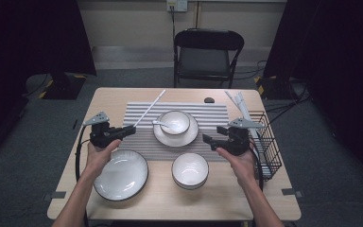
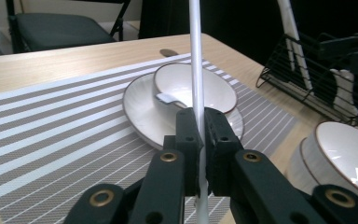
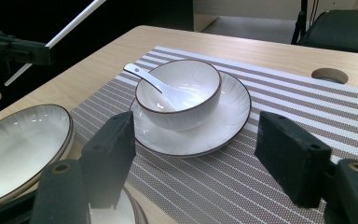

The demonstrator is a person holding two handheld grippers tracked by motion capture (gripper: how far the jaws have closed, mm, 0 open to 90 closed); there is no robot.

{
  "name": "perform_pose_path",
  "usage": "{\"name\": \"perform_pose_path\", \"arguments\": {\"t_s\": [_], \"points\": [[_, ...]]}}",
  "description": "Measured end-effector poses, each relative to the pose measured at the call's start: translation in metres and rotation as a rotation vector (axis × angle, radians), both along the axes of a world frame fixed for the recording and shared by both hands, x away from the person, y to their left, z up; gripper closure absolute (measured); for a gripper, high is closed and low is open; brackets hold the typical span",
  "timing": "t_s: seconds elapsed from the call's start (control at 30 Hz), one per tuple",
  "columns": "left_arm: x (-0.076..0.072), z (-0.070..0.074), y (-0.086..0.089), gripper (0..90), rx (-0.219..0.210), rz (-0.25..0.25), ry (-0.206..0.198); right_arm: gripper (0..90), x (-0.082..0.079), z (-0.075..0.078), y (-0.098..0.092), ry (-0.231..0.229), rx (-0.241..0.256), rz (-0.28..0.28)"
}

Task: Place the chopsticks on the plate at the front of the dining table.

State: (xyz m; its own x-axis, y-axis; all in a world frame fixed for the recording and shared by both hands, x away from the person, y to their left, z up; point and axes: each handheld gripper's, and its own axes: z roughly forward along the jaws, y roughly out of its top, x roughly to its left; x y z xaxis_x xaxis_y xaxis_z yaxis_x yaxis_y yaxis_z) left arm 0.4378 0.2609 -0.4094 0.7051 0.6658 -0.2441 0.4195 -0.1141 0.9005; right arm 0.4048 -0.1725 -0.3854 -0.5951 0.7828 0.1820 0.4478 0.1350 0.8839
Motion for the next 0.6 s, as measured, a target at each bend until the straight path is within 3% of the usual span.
{"name": "perform_pose_path", "arguments": {"t_s": [0.37,0.5,0.6], "points": [[0.023,0.006,-0.003,85.8,0.016,0.023,0.015,26.3,0.002,-0.004,0.002,0.029,-0.01,-0.005],[0.034,0.004,-0.011,85.8,0.063,0.025,0.034,26.1,0.002,-0.003,0.0,0.026,-0.002,-0.01],[0.04,0.005,-0.011,85.7,0.06,0.035,0.042,26.1,0.001,-0.004,0.001,0.032,-0.006,-0.005]]}}
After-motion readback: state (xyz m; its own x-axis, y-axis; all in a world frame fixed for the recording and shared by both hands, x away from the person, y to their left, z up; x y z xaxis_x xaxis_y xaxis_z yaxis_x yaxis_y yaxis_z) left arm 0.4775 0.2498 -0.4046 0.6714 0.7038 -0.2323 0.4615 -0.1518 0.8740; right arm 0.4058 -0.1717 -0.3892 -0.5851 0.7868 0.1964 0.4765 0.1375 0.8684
